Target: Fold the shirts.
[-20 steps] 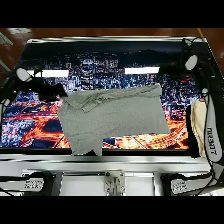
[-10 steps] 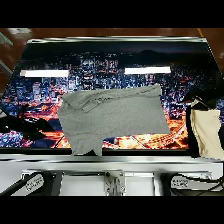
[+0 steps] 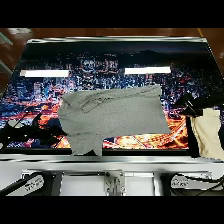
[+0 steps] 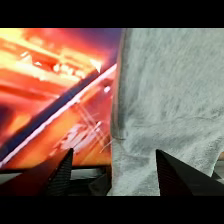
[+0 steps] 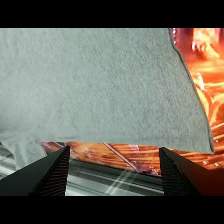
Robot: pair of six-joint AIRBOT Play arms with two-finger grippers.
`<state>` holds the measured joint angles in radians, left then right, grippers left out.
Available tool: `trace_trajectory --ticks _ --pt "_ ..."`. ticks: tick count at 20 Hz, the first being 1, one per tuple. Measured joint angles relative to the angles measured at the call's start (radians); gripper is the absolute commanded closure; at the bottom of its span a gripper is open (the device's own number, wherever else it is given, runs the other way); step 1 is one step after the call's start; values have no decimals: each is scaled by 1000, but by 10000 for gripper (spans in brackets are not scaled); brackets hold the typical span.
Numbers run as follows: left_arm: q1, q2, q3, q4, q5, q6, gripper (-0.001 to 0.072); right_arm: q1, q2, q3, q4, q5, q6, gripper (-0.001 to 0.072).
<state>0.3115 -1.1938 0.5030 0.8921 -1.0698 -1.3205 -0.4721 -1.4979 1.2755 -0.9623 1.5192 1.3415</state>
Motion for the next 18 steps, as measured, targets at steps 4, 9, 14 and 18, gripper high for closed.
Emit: trace_trajectory --ticks 4,9,14,18 --pt "-55 -50 -5 -63 63 32 380 0 -1 -19 -5 -9 -7 64" --pt "-96 -74 -6 -108 129 50 671 -2 -1 -149 -50 -28 -17 63" --pt "-105 -62 -6 -116 108 61 672 -41 -1 -239 -105 -86 -44 64" --pt "-106 -34 -5 -121 95 69 672 -71 -34 -257 -173 -96 -36 64"
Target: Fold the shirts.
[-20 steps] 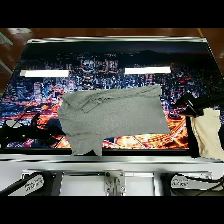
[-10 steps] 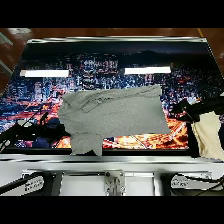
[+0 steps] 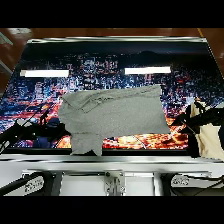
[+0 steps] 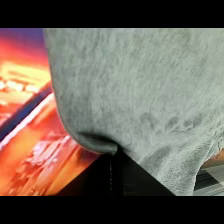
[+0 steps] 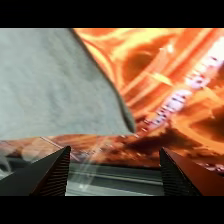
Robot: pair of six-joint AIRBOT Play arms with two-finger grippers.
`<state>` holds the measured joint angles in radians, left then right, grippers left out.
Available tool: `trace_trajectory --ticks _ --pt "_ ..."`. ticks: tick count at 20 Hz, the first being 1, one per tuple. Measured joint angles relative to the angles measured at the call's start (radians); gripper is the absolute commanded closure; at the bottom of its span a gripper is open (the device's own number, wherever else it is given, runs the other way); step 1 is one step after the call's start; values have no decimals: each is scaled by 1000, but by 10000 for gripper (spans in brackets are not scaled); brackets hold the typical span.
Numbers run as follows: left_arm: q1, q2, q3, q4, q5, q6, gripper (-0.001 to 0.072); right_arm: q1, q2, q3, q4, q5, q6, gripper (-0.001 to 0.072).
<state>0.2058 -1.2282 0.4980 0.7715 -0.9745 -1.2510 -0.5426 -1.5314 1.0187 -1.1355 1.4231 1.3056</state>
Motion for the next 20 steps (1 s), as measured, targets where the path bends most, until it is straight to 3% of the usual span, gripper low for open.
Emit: trace_trajectory --ticks 5,6,8,10,11,16,20 --pt "0 39 16 -2 -16 4 673 -5 -95 -5 62 -4 8 64" --pt "0 45 22 -2 -20 5 673 3 -111 -5 79 -8 10 114" --pt "0 54 42 -2 -27 5 672 29 -136 -6 93 -15 10 312" --pt "0 59 68 -2 -40 5 673 63 -150 -6 109 -51 15 587" --pt "0 60 83 -2 -49 5 673 78 -155 -6 119 -67 16 650" --pt "-1 95 258 24 -113 6 676 119 -97 22 211 -50 -64 652" --pt "-9 216 645 94 -173 -14 674 125 119 211 311 -7 -184 651"
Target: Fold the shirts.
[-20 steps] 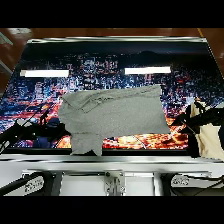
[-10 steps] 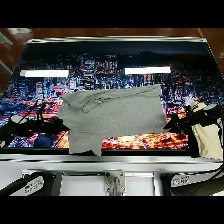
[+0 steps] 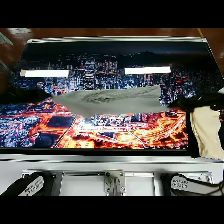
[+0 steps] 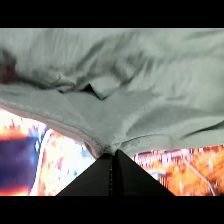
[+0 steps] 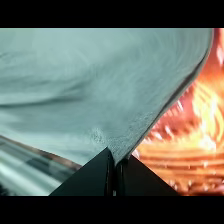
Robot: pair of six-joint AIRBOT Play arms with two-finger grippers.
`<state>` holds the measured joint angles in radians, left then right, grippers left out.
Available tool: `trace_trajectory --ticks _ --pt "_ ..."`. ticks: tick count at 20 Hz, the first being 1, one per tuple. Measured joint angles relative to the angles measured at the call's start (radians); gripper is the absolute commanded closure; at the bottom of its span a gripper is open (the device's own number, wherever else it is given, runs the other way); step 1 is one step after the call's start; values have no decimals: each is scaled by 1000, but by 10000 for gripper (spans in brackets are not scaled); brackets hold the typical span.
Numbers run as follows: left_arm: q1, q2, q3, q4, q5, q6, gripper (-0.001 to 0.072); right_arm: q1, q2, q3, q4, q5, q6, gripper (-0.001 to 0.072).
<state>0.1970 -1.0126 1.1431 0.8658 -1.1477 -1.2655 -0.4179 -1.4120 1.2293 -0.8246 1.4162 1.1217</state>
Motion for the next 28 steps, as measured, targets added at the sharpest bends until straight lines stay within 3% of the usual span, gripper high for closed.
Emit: trace_trajectory --ticks 3,6,9,14,20,25,28 --pt "-3 103 404 55 43 -33 674 1 231 242 30 -44 -35 651" --pt "-3 187 731 94 95 -84 675 2 460 425 40 -217 -30 651" --pt "-4 280 886 138 113 -117 675 2 665 523 -32 -365 13 651" --pt "-5 405 963 330 6 -210 674 2 885 571 -318 -414 160 651" --pt "-5 438 939 435 -229 -245 674 2 927 580 -457 -208 253 651" --pt "-5 402 785 452 -339 -248 674 2 780 577 -476 50 294 651" --pt "-5 362 579 452 -388 -249 674 2 649 509 -465 210 313 652"
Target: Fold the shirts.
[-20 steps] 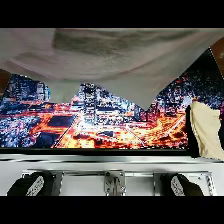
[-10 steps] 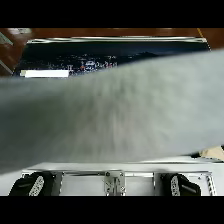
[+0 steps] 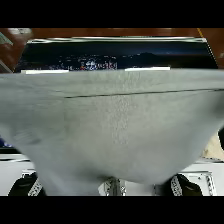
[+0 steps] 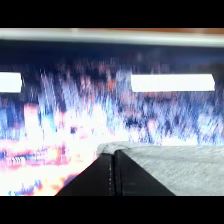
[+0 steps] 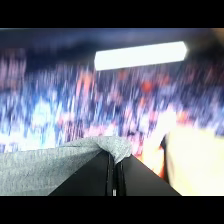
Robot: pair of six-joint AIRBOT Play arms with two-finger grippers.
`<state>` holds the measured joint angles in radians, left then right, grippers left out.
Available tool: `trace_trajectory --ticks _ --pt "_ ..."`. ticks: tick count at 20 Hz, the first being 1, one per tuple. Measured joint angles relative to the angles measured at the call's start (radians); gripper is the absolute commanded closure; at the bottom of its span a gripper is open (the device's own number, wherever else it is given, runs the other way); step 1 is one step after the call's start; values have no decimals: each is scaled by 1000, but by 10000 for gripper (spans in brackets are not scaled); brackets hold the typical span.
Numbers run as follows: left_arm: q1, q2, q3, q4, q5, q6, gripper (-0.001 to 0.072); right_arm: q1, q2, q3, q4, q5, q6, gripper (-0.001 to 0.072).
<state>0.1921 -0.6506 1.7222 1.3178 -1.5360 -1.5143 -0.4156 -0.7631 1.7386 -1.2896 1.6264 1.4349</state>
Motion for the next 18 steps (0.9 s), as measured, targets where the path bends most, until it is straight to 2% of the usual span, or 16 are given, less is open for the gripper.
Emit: trace_trajectory --ticks 3,5,8,11,14,16,18 --pt "-1 -79 -269 -2 61 0 674 38 -151 -155 25 17 6 652" --pt "-6 -172 -410 -9 168 2 674 109 -274 -243 22 -88 2 652" --pt "-14 -362 -492 -32 375 6 673 224 -479 -303 -6 -415 13 651" --pt "-20 -563 -489 -108 587 8 673 316 -652 -323 -10 -808 25 651" --pt "-39 -721 -480 -180 800 9 673 381 -795 -331 -8 -1123 28 651" --pt "-63 -802 -477 -211 927 10 673 404 -880 -333 -7 -1264 28 651" --pt "-95 -866 -476 -227 1028 10 673 412 -948 -335 -6 -1339 29 651"
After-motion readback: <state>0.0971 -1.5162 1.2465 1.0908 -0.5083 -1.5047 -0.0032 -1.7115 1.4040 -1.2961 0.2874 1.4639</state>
